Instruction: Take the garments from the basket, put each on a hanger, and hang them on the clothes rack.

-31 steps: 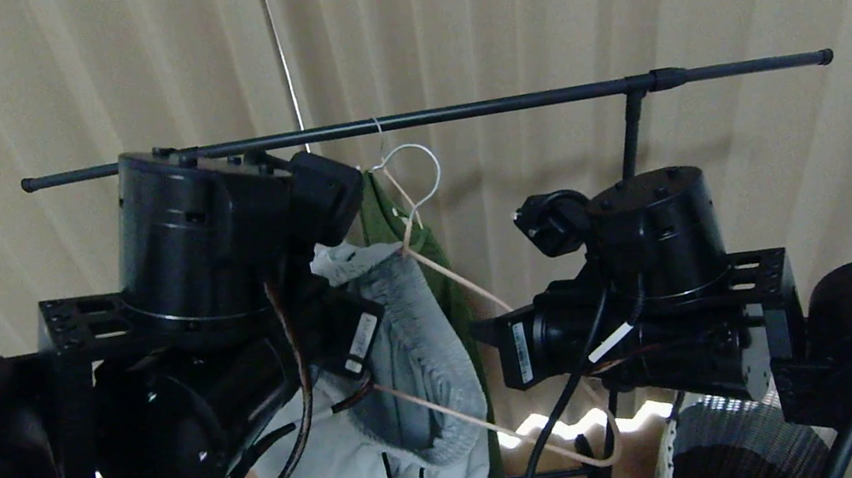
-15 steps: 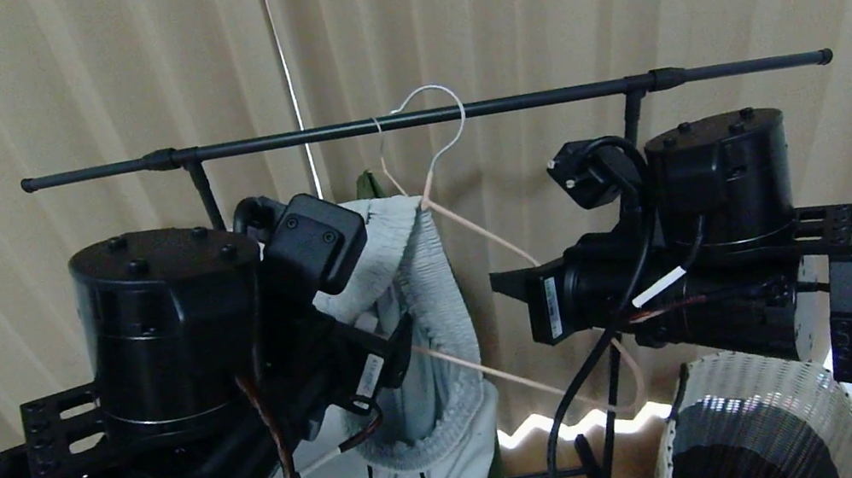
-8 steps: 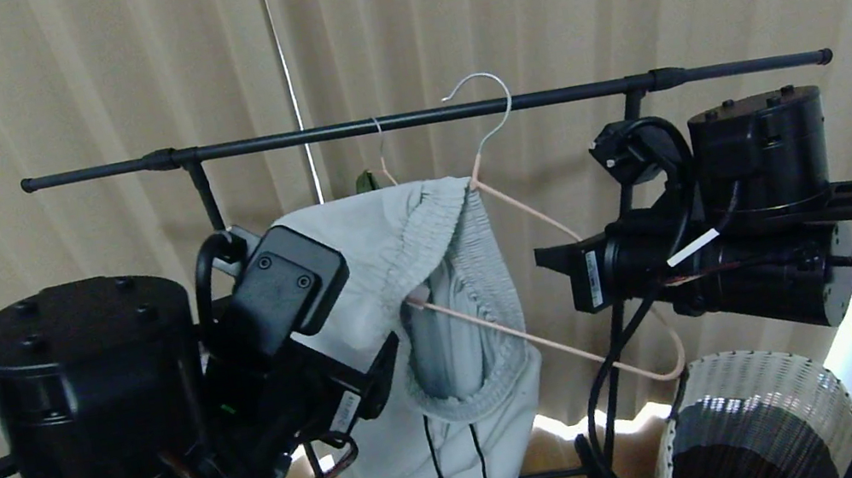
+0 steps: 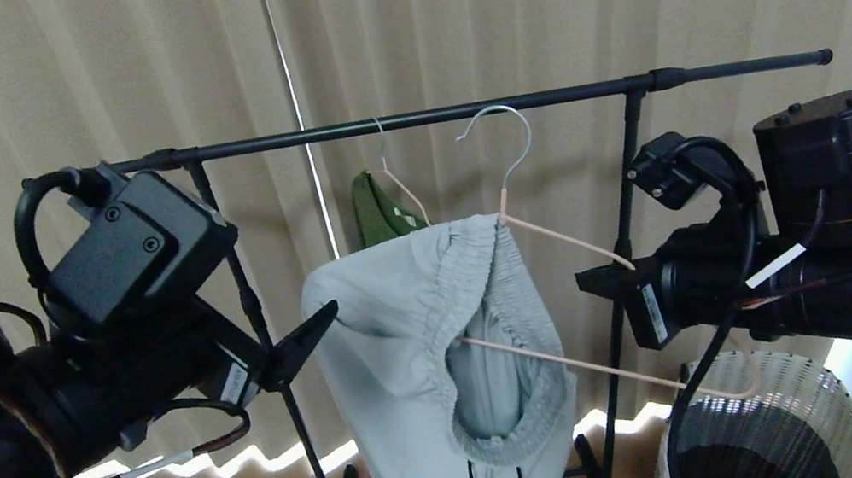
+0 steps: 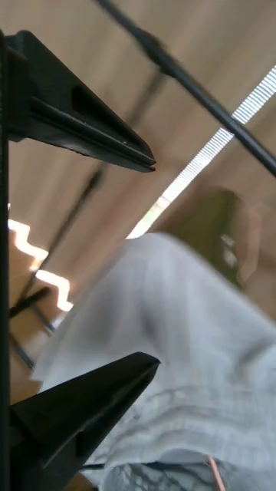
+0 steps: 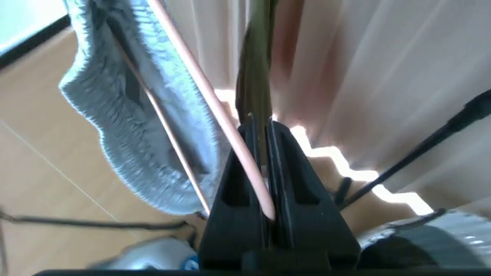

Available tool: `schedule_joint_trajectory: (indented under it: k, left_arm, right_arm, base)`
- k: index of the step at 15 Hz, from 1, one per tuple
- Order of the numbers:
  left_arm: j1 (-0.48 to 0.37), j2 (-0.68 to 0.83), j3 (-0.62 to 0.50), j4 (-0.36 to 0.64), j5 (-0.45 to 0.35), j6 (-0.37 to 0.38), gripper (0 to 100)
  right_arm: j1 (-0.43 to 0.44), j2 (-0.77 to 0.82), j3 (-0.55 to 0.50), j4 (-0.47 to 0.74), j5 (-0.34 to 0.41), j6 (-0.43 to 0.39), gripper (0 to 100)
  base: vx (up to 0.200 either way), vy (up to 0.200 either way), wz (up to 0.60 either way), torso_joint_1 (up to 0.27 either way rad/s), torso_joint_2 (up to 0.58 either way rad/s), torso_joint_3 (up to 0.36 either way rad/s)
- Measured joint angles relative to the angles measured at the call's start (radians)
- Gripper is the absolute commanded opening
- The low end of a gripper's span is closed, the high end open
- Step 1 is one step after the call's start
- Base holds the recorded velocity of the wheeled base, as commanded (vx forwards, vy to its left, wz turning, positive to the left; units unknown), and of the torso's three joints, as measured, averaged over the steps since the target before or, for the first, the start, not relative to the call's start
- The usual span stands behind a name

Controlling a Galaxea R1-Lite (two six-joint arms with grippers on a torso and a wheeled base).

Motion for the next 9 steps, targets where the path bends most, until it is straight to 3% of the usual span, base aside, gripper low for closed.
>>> schedule_joint_trajectory:
  k: [1,6,9]
  left_arm:
    - [0.017,-0.003,-0.013,0.012,-0.069,0.003,100]
    - [0.029,0.012,-0.018,0.014,-0.266,0.039,100]
    - [0.029,0.037,-0.031,0.014,-0.276,0.081,100]
  right_arm:
    - [0.001,-0.011,0.008,-0.001,0.007,-0.011,0]
    - [0.018,-0.031,0.009,-0.017,0.071,-0.053,0]
    - [0.035,-0.030,-0.010,-0.017,0.108,-0.066,0]
  base:
    - [0.000,0.000,0.00,0.000,0.00,0.000]
    - [0.000,0.000,0.00,0.000,0.00,0.000]
    - [0.000,0.000,0.00,0.000,0.00,0.000]
